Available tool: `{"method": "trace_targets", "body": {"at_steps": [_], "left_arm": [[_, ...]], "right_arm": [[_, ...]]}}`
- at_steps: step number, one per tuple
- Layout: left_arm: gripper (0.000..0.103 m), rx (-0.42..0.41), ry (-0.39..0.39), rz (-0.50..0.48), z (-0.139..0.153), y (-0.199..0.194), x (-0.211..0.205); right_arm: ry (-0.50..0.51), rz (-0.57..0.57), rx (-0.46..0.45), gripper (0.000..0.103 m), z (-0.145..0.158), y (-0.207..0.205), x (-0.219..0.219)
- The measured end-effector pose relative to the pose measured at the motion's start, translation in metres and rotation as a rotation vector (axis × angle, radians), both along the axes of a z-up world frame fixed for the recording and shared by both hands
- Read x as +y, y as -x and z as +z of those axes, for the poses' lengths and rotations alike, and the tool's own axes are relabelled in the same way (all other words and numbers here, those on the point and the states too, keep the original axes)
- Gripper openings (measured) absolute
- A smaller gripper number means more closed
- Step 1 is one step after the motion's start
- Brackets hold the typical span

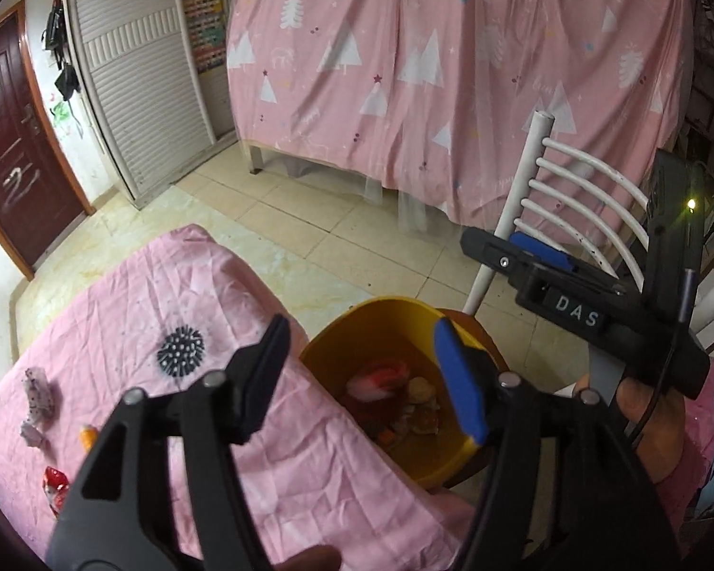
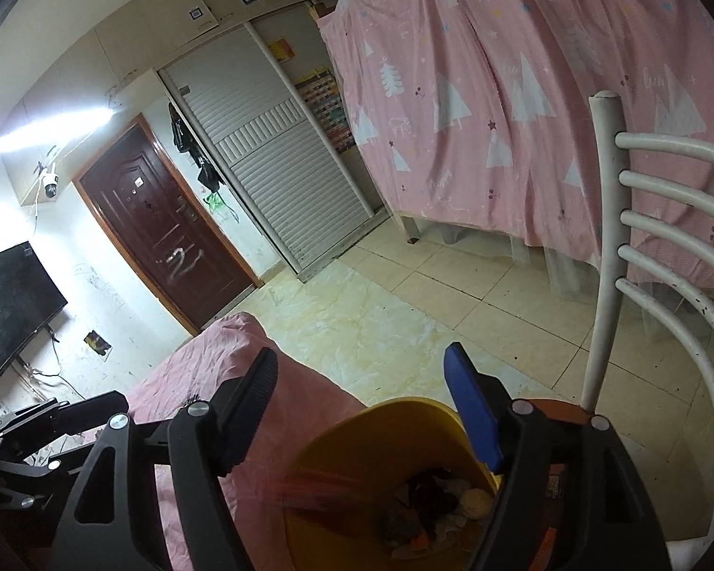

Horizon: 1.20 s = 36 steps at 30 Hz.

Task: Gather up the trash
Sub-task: 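Carry the hat and blue ball to the yellow bin and release both, then move both tools back over the bed toward the red snack bag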

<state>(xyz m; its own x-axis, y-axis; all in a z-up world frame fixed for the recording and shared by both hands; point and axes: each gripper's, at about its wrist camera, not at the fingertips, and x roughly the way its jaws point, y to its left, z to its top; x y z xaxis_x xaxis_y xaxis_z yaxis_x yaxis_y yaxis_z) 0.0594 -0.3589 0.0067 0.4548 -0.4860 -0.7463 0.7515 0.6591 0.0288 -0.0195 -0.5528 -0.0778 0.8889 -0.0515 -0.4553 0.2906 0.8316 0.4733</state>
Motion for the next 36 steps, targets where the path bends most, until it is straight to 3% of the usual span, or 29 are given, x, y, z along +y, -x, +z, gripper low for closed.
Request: {"method": "trace_targets", "body": {"at_steps": [21, 36], "left_arm": [[0.067, 0.022, 0.068, 0.096, 0.012, -0.019, 0.058], [0.077, 0.068, 0.133, 0.306, 0.008, -0.052, 0.165]], "right_arm": [[0.044, 0.094, 0.013, 0.071, 0.008, -0.021, 0.042], [0.099, 0.248, 0.065, 0.072, 0.011, -0.062, 0.119]]}}
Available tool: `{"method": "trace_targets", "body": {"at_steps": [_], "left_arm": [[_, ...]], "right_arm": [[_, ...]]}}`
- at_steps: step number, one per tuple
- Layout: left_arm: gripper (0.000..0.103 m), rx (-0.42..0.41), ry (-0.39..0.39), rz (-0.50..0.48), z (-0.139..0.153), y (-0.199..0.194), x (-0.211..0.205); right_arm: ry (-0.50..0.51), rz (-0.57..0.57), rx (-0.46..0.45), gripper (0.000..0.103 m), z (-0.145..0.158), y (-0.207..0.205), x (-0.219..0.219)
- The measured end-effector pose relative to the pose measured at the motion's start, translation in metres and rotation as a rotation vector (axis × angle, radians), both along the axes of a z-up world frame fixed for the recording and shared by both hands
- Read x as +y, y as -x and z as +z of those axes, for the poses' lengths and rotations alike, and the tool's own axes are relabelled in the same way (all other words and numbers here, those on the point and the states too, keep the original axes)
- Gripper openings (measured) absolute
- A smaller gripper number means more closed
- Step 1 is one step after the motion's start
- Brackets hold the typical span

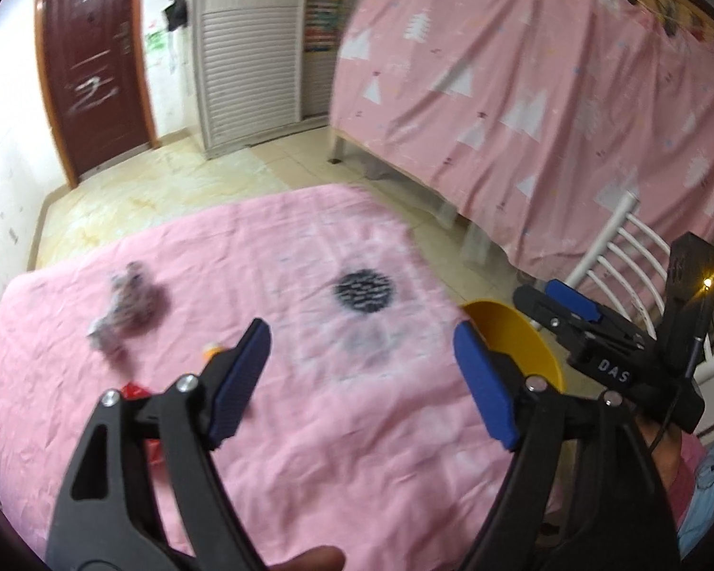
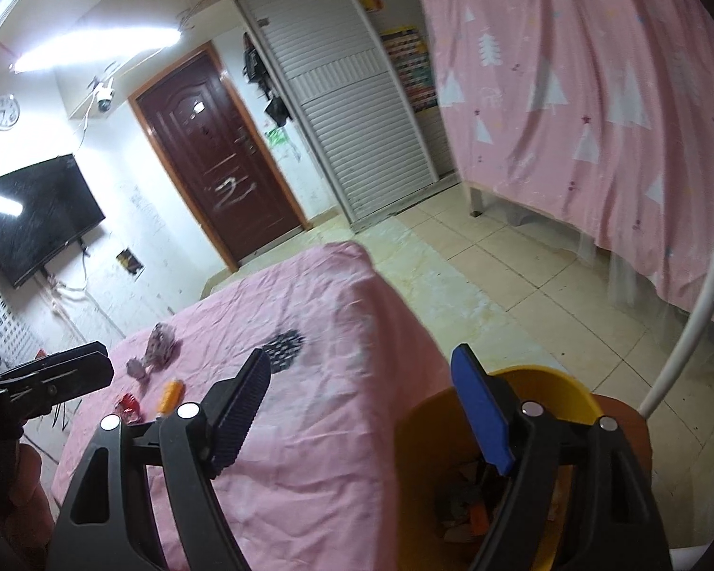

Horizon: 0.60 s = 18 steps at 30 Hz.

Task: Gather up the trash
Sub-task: 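Move both tools back over the bed toward the red snack bag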

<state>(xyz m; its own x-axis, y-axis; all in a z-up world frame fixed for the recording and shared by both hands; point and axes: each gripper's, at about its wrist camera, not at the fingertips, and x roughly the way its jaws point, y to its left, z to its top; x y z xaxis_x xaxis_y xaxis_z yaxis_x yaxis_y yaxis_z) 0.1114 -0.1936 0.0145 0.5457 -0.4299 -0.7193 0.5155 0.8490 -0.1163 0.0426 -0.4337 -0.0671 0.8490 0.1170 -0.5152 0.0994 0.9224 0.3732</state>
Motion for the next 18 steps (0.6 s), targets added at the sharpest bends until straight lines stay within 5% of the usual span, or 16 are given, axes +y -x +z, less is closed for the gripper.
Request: {"method": "trace_targets", "body": {"at_steps": [18], "left_arm": [[0.077, 0.039, 0.007, 0.224, -0.02, -0.038, 0.117]], "right_arm": [[0.095, 0.207, 0.076, 0.072, -0.005, -0.056, 0.11]]}}
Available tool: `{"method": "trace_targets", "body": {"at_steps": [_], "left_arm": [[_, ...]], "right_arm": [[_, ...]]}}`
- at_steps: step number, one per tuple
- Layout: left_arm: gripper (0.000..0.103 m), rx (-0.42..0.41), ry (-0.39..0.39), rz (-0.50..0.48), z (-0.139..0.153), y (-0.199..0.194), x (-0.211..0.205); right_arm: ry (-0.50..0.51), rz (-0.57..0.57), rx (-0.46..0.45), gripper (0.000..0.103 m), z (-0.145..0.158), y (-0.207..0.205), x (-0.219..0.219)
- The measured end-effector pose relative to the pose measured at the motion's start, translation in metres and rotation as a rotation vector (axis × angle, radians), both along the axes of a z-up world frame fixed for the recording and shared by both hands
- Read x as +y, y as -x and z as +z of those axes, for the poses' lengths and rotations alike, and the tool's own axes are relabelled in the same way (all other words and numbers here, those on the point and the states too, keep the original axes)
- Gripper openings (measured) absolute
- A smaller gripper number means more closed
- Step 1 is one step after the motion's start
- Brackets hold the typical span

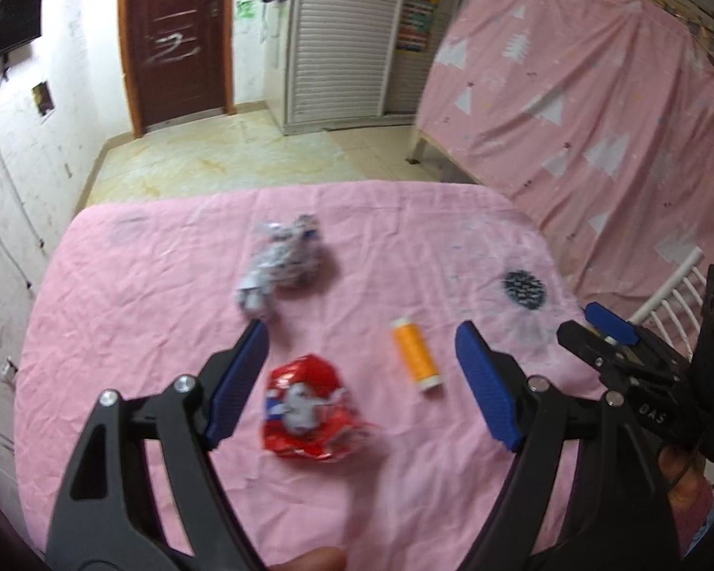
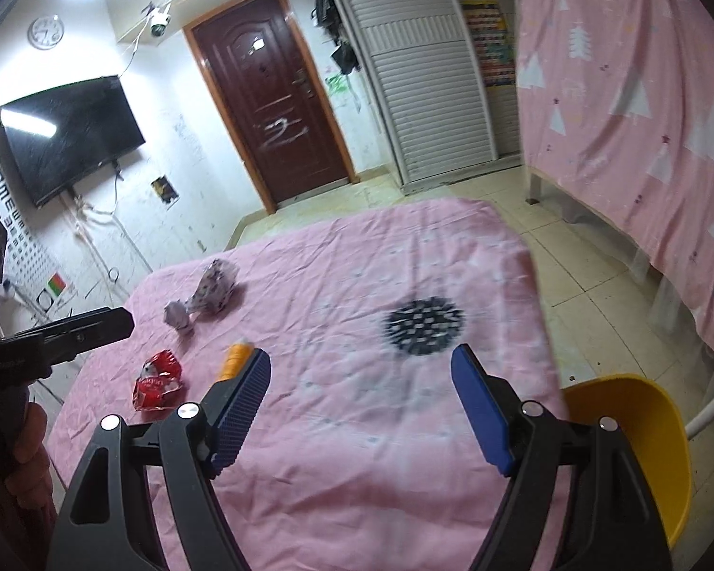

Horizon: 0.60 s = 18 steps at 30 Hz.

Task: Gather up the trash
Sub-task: 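Move both tools back over the bed toward the red snack bag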

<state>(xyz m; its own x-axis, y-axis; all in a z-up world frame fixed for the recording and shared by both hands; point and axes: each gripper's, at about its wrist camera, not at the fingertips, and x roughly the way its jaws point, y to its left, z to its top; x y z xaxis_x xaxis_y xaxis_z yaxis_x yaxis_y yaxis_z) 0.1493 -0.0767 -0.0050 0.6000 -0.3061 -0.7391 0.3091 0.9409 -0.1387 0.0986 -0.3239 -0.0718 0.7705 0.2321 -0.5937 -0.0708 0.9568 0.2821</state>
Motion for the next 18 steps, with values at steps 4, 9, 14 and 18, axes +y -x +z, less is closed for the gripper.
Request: {"method": "trace_targets", "body": {"at_steps": [4, 9, 14, 18], "left_arm": [[0.077, 0.02, -0.017, 0.01, -0.012, -0.002, 0.012], [0.077, 0.043, -0.049, 0.009, -0.028, -0.004, 0.013], [0.077, 0.068, -0.077, 0.002, -0.045, -0.005, 0.013], [0.066, 0.084, -0.089, -0.004, -0.056, -0.006, 0.013]], "right_arm": [[0.018, 0.032, 0.016, 0.072, -0.003, -0.007, 0.019], [0.035, 0.067, 0.03, 0.072, -0.004, -0.017, 0.037], [0.055, 0.098, 0.044, 0.072, -0.007, -0.024, 0.055], [0.067, 0.116, 0.06, 0.072, -0.011, -0.031, 0.064]]}}
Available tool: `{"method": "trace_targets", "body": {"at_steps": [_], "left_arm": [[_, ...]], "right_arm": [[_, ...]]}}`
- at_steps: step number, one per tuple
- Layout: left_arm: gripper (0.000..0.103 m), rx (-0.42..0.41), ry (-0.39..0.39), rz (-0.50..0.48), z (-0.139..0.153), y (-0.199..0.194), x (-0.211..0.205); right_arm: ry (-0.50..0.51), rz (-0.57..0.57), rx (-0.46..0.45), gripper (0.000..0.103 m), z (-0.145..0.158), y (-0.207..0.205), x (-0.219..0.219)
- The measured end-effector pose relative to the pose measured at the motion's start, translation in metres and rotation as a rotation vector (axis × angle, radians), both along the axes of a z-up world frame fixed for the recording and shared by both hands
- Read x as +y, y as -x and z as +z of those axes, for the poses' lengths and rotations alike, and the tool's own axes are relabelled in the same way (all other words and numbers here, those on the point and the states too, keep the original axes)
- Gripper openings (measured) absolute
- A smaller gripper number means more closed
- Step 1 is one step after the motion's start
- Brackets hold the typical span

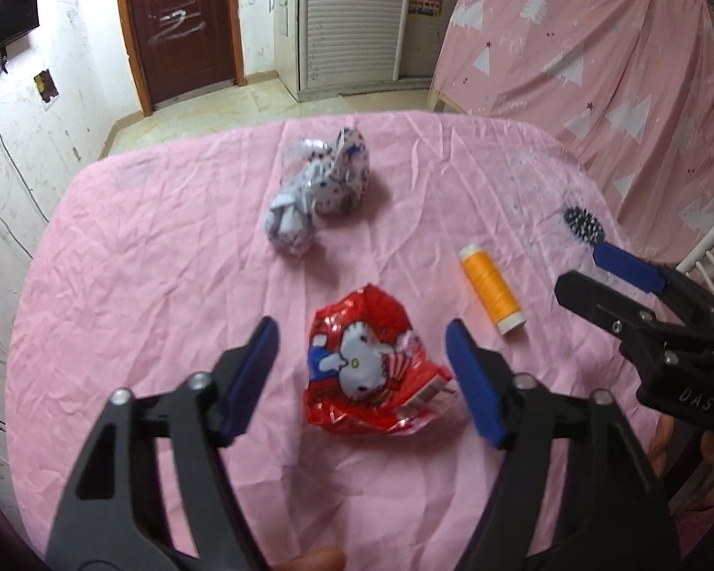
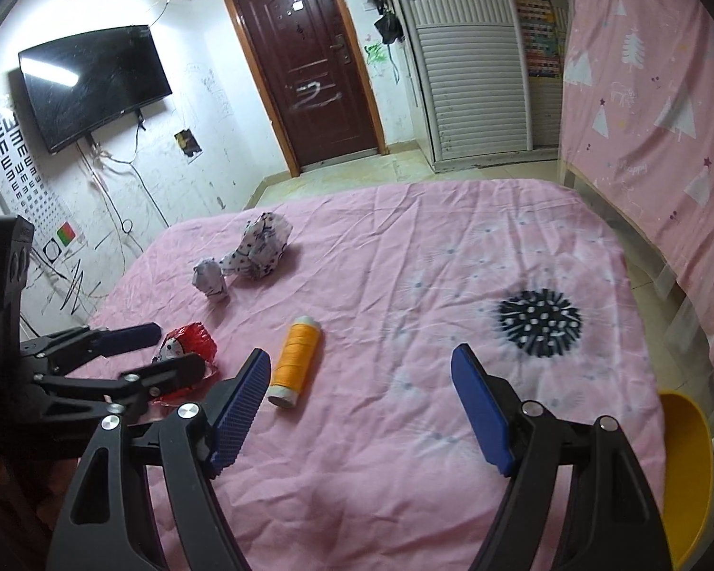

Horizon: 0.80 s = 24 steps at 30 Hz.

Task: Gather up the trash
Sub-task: 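Grasp the red Hello Kitty bag with the left tool while the right tool grasps the orange thread spool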

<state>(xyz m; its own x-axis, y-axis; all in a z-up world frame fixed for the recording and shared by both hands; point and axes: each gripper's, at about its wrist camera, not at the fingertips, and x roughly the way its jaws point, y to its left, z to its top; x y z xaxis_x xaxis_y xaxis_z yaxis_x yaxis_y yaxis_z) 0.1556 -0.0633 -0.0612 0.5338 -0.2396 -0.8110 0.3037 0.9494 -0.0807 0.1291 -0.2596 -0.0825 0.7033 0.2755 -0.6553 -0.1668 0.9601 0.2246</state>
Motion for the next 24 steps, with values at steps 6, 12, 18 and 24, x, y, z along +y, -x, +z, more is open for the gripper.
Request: {"method": "trace_targets", "body": {"at_steps": [6, 12, 18, 24], "left_arm": [[0.047, 0.007, -0.026, -0.01, -0.014, 0.0, -0.001], [0.039, -0.004, -0.006, -0.016, -0.013, 0.0, 0.005], [0.038, -0.019, -0.005, -0.005, -0.01, 0.001, 0.011], [0.038, -0.023, 0.011, 0.003, -0.006, 0.003, 0.019]], "right_arm": [[0.024, 0.027, 0.015, 0.072, -0.002, -0.008, 0.015], [0.073, 0.066, 0.046, 0.072, -0.007, -0.018, 0.036], [0.127, 0.084, 0.078, 0.068, -0.013, -0.026, 0.05], [0.155, 0.096, 0.113, 0.037, -0.018, -0.034, 0.053]]}}
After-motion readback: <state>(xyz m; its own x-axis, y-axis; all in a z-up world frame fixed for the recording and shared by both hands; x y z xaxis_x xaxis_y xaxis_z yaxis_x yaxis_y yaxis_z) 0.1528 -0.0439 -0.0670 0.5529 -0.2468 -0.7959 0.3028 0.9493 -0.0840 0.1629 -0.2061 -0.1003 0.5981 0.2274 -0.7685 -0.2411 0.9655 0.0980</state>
